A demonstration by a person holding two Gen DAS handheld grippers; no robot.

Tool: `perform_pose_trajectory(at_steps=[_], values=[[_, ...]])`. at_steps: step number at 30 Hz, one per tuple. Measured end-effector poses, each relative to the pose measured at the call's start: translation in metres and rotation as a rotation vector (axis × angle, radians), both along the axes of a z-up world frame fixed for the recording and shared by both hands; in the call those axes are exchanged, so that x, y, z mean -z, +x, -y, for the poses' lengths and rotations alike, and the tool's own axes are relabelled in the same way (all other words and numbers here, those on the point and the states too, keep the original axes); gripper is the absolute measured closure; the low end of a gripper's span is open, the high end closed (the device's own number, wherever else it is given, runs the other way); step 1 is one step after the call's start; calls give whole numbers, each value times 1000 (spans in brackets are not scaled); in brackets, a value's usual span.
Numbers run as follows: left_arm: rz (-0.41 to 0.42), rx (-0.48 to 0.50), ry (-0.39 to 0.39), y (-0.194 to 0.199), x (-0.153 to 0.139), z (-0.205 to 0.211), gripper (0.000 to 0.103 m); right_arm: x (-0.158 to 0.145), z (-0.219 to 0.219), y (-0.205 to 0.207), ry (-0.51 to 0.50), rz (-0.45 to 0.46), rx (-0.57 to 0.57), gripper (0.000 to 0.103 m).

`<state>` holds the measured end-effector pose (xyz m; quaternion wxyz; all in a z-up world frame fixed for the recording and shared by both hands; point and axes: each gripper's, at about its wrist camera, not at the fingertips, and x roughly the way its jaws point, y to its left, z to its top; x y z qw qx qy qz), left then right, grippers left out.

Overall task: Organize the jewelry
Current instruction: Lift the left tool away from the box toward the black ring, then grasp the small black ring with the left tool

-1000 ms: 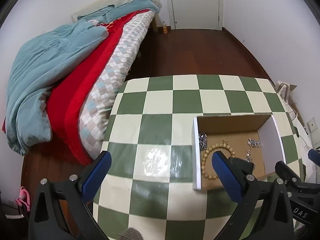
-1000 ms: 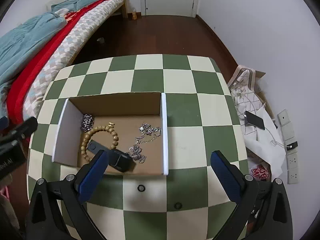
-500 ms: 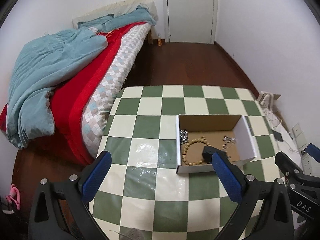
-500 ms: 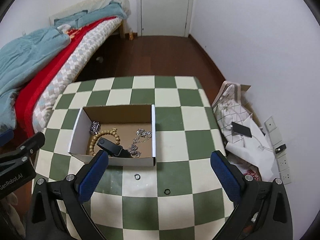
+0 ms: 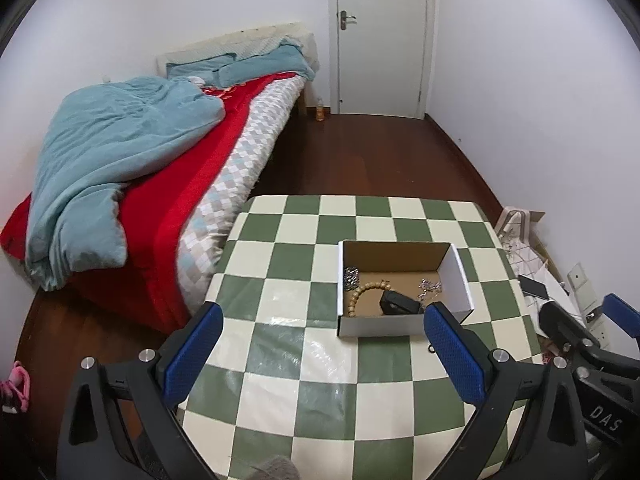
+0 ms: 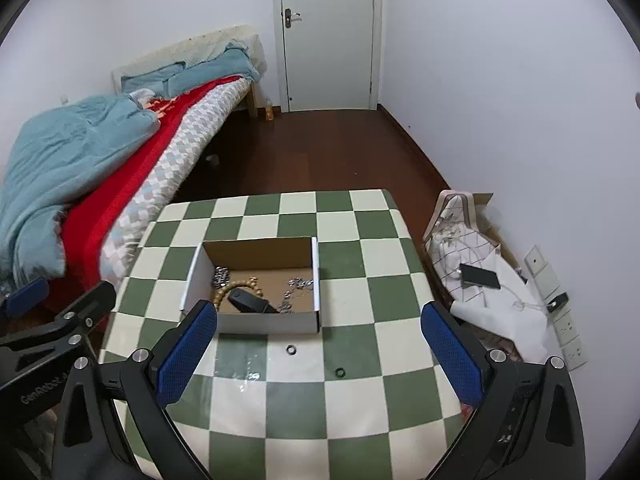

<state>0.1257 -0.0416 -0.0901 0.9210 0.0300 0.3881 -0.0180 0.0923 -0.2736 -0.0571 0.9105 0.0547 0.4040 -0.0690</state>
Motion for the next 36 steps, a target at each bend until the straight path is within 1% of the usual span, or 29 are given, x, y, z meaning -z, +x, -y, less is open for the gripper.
perform_pose_trajectory(at_steps=[2, 4, 7, 8, 10, 12, 13, 14, 17, 20, 22, 24, 25, 26, 27, 28, 29, 31, 34, 36], values=[[2, -12, 21, -4, 6, 2, 0, 3, 4, -7, 12, 2, 10, 0], [-4, -20, 64, -6, 19, 7, 0, 14, 11, -12, 31, -11, 24, 0], [-15, -47, 152, -6, 42, 15, 0, 47, 27, -13, 45, -67, 59, 0], [-15, -61, 184, -5, 51, 19, 0, 64, 34, -13, 54, -95, 74, 0], [-26, -74, 221, -3, 67, 22, 0, 94, 44, -11, 63, -144, 90, 1], [-44, -79, 250, 0, 82, 26, 0, 125, 51, -7, 78, -190, 96, 12], [-58, -80, 270, 2, 91, 28, 0, 138, 53, -5, 87, -208, 96, 26], [-73, -79, 286, 5, 99, 30, 0, 152, 54, -2, 97, -227, 94, 35], [-99, -78, 305, 12, 113, 32, 0, 188, 53, 8, 121, -257, 77, 37], [-125, -75, 307, 20, 122, 34, 0, 208, 47, 18, 118, -264, 56, 37], [-141, -70, 303, 25, 126, 35, 0, 216, 43, 26, 115, -278, 46, 36], [-154, -66, 294, 29, 129, 38, 0, 218, 36, 30, 81, -263, 26, 39], [-162, -61, 285, 30, 131, 40, 0, 218, 34, 31, 67, -262, 24, 48], [-168, -56, 274, 31, 132, 42, 0, 218, 31, 31, 38, -257, 21, 65], [-179, -49, 258, 32, 135, 45, 0, 216, 30, 31, 23, -253, 17, 73], [-188, -42, 246, 33, 137, 47, 0, 215, 29, 30, 16, -250, 12, 89], [-200, -30, 227, 34, 139, 51, 0, 214, 29, 29, 10, -249, 8, 91], [-225, -6, 194, 36, 145, 60, 0, 213, 33, 25, 11, -248, 12, 91], [-255, 44, 149, 39, 155, 79, 1, 212, 52, 18, 55, -244, 55, 91], [-268, 83, 137, 42, 162, 96, 1, 208, 68, 12, 81, -235, 96, 91]])
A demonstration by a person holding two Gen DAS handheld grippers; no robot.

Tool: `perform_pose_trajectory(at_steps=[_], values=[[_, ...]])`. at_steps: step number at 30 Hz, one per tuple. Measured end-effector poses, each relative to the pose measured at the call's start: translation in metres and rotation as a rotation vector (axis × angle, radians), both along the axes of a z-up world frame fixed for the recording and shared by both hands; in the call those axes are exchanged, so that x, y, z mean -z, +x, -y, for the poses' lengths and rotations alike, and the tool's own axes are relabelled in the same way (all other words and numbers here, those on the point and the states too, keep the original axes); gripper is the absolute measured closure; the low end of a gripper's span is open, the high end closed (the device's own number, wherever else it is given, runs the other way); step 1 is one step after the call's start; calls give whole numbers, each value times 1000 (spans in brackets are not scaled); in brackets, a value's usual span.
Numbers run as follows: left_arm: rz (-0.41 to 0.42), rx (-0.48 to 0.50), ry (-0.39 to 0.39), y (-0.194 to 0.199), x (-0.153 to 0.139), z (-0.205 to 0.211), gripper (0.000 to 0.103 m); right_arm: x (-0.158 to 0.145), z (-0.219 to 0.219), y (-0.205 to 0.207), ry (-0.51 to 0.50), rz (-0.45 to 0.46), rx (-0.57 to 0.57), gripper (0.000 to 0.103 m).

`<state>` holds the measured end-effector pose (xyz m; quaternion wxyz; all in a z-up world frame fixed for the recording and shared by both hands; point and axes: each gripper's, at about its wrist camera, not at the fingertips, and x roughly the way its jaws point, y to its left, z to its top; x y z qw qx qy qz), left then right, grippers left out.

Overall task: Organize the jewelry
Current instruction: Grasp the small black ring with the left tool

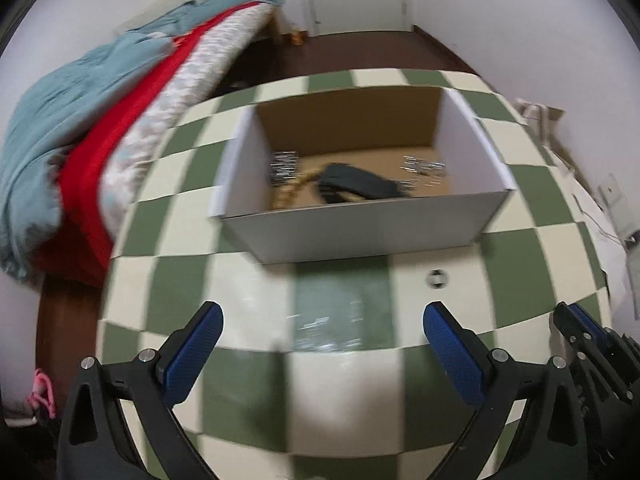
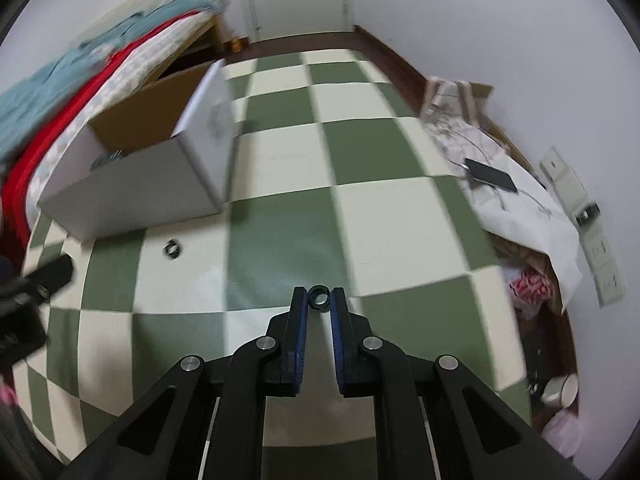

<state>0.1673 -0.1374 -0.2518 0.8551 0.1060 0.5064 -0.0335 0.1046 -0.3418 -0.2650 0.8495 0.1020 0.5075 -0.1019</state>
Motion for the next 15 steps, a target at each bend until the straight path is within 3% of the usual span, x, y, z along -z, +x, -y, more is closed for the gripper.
perform_pose_trajectory(at_steps=[6, 11, 15], values=[[-38, 65, -18, 11, 19, 36, 2, -5, 28, -10, 5, 4, 57, 91], [-61, 88, -16, 14, 28, 48, 20, -2, 37, -11, 8, -2, 75, 91], [-73, 104, -38, 17, 33, 51, 49, -2, 38, -10, 11, 1, 78, 92]])
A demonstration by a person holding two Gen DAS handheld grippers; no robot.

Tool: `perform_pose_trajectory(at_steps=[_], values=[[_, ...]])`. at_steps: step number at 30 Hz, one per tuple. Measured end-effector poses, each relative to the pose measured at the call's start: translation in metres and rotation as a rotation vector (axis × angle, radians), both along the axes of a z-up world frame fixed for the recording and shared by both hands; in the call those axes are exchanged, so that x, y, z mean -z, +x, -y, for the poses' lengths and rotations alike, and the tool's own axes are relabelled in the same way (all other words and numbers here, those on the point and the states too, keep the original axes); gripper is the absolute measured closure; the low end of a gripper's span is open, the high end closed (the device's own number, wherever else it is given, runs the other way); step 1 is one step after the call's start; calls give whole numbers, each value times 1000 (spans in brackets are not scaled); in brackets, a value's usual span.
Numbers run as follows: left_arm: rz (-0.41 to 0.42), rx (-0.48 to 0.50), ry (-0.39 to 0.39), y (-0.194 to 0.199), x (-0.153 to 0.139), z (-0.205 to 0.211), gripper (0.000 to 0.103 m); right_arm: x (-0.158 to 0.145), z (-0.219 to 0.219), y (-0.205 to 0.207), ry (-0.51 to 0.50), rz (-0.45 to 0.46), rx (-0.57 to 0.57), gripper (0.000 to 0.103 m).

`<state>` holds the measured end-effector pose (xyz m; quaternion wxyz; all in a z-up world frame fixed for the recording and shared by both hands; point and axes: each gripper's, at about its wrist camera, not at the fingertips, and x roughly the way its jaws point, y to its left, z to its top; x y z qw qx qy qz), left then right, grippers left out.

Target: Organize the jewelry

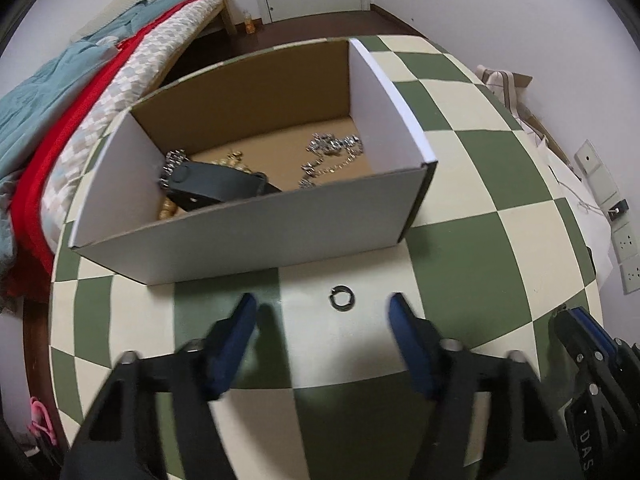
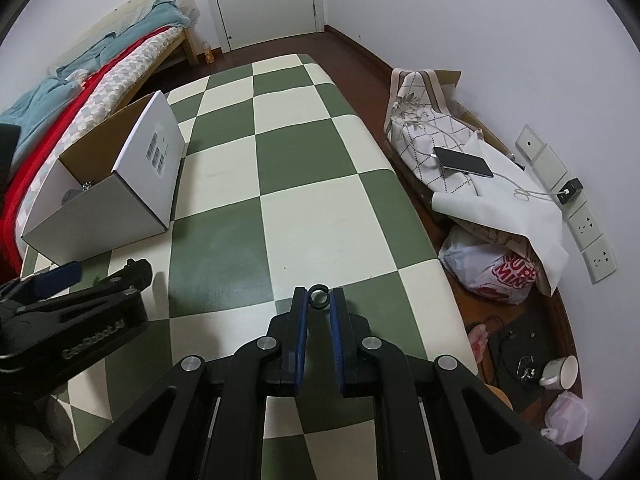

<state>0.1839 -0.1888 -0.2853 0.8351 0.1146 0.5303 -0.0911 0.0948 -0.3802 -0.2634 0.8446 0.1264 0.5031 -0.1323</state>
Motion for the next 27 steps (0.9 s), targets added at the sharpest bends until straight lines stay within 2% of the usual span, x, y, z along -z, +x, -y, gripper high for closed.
perform_pose_trajectory(at_steps=[1, 2, 4, 5, 6, 13, 18, 19, 21, 22, 23, 27], values=[[2, 2, -13, 0, 0, 0, 58, 0, 0, 0, 2, 0, 0, 92], [2, 7, -26, 0, -1, 0, 62, 1, 0, 0, 4, 0, 1, 92], [-4, 19, -51, 1, -1, 0, 84, 1, 0, 0, 4, -1, 3, 94], [-6, 23, -52, 1, -2, 1, 89, 2, 0, 1, 8, -3, 2, 103], [-8, 25, -48, 2, -2, 2, 92, 2, 0, 0, 10, -4, 2, 103], [-5, 10, -62, 0, -4, -7, 93, -2, -1, -1, 22, 15, -1, 103], [16, 6, -65, -10, -13, -27, 93, -15, 21, -12, 205, 86, 51, 101], [16, 3, -70, -12, -15, -32, 93, -16, 26, -15, 221, 92, 65, 98], [21, 0, -65, -17, -17, -39, 93, -17, 32, -18, 227, 94, 73, 83], [20, -6, -67, -20, -18, -44, 93, -16, 33, -18, 221, 89, 71, 71], [17, -10, -70, -21, -18, -47, 93, -14, 32, -18, 207, 80, 67, 66], [11, -26, -70, -24, -18, -56, 93, 0, 20, -8, 134, 32, 29, 66]])
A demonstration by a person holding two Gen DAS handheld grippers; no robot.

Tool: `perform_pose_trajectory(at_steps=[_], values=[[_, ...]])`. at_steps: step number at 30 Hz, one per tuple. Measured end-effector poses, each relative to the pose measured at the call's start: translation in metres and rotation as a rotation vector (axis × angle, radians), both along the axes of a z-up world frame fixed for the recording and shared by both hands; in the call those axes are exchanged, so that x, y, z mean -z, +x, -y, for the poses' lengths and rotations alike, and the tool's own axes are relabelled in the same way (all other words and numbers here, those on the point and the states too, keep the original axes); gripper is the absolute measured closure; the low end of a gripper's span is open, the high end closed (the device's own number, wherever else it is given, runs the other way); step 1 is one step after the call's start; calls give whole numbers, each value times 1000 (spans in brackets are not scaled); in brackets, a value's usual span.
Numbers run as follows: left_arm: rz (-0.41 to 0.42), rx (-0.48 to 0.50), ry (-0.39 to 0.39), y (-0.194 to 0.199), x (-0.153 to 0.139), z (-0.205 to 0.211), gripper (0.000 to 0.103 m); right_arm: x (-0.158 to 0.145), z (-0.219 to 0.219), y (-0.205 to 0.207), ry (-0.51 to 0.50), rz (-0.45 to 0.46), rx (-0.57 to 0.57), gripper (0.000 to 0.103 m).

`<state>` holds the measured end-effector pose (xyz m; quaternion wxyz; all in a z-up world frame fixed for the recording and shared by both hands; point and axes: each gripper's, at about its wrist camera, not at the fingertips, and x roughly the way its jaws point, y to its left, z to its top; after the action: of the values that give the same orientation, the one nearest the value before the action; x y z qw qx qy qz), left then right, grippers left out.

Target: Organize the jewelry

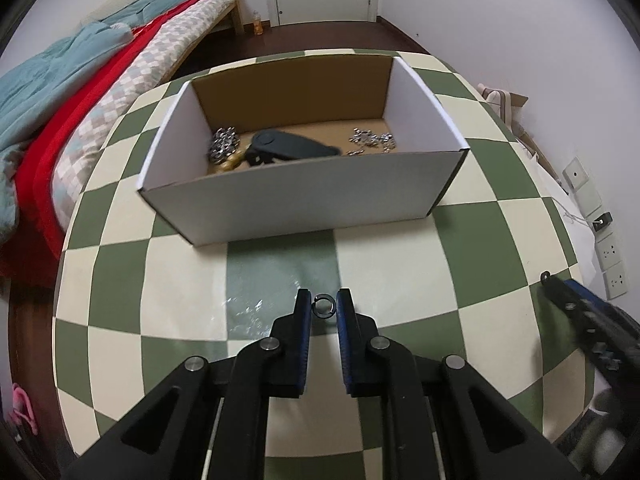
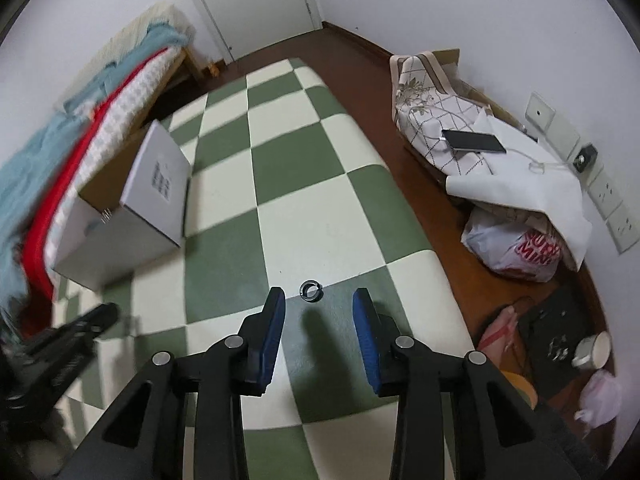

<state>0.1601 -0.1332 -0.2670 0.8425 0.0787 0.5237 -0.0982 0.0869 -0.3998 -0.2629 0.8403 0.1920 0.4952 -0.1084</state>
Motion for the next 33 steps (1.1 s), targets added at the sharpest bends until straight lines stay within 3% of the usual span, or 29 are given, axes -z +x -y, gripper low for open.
perform_pose_trajectory(at_steps=[6, 7, 8, 10, 13, 15, 21, 28, 30, 31, 32, 33], values=[[7, -6, -2, -5, -6, -9, 93, 9, -27, 12, -170, -29, -52, 67], [9, -6, -2, -6, -7, -9, 93, 9, -31, 13, -192, -28, -57, 73], [10, -7, -3, -7, -8, -11, 93, 9, -34, 13, -211, -24, -65, 90], [10, -11, -7, -8, -10, -14, 93, 9, -36, 14, -221, -23, -72, 92], [15, -19, -13, -9, -16, -20, 93, 8, -37, 15, -211, -19, -72, 92], [28, -24, -14, -10, -21, -24, 93, 6, -39, 14, -206, -15, -78, 103], [42, -40, -31, -11, -33, -34, 93, -10, -50, 6, -188, 33, -88, 103], [46, -64, -61, -7, -41, -42, 93, -19, -18, -10, -7, 99, -1, 103], [44, -64, -62, -7, -41, -43, 93, -15, -14, -5, -4, 79, -8, 99], [41, -65, -63, -6, -40, -43, 93, -11, -15, -1, -11, 58, -15, 84], [41, -66, -63, -6, -40, -44, 93, -7, -16, 3, -16, 51, -24, 62], [41, -67, -61, -6, -39, -43, 93, -4, -17, 6, -27, 45, -27, 55]])
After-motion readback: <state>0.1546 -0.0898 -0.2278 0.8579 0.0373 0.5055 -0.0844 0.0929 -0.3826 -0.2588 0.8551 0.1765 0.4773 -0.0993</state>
